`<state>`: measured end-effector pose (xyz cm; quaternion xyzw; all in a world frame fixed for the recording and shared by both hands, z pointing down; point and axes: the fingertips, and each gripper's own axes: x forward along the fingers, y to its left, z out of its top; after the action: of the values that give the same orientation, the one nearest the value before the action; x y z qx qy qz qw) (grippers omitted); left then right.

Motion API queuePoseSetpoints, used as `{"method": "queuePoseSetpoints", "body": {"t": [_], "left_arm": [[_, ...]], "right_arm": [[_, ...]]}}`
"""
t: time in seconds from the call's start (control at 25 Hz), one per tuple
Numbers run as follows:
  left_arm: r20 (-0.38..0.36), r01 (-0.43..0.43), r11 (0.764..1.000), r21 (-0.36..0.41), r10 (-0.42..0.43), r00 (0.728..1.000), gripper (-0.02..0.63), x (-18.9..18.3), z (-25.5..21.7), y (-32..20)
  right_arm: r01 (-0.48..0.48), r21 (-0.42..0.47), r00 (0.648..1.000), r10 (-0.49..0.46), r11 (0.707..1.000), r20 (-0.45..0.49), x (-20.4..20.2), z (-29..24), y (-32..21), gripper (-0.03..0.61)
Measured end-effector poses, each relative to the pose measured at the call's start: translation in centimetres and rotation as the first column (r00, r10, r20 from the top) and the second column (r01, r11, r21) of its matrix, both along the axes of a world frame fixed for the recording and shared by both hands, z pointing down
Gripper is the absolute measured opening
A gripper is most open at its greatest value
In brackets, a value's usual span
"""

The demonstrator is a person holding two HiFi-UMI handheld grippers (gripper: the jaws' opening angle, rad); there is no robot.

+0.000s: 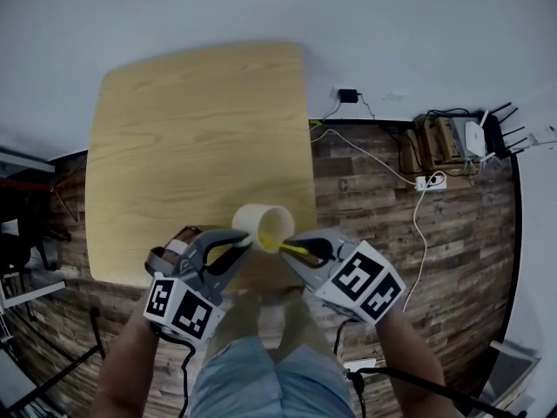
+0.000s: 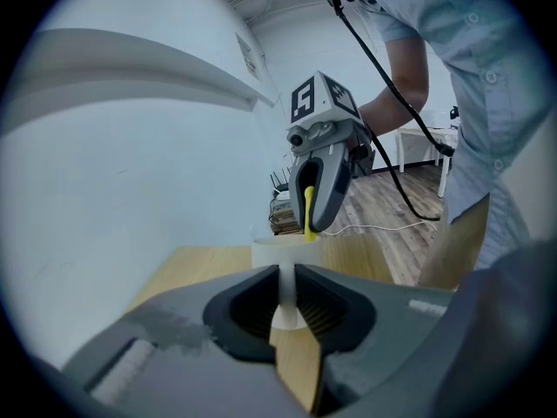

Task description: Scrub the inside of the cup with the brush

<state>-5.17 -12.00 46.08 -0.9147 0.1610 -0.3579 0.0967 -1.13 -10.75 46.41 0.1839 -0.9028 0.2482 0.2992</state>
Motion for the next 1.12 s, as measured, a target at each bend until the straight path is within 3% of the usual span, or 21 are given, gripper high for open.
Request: {"method": "queuePoseSetpoints", "body": {"t": [0.32,0.68,0.88,1.12], "left_arm": [[0.003,-0.053,0.999,-0.014,0.053,0.999,0.075,0.6,0.0,0.8],[0.020,-0.066,0.998,0.005,0.066,0.998,0.075,0.7,-0.2,0.7],[-0.004,-0.034,0.999,0.000,0.034,0.999,0.075,0.6,-0.3,0.4],[-0.020,0.010,1.000,-0.009,-0.010,1.000,0.075,0.1,-0.2,-0.3]], "right_arm": [[-0.087,0.034,0.992,0.084,0.996,0.092,0.2,-3.2,-1.6,0.040],[-0.172,0.150,0.985,0.168,0.974,0.042,2.5,-3.6,-3.4,0.040],[-0.176,0.152,0.984,0.176,0.973,0.012,3.2,-2.8,-3.4,0.040],[-0.167,0.066,0.986,0.168,0.984,-0.014,3.5,-0.5,-1.6,0.040]]}}
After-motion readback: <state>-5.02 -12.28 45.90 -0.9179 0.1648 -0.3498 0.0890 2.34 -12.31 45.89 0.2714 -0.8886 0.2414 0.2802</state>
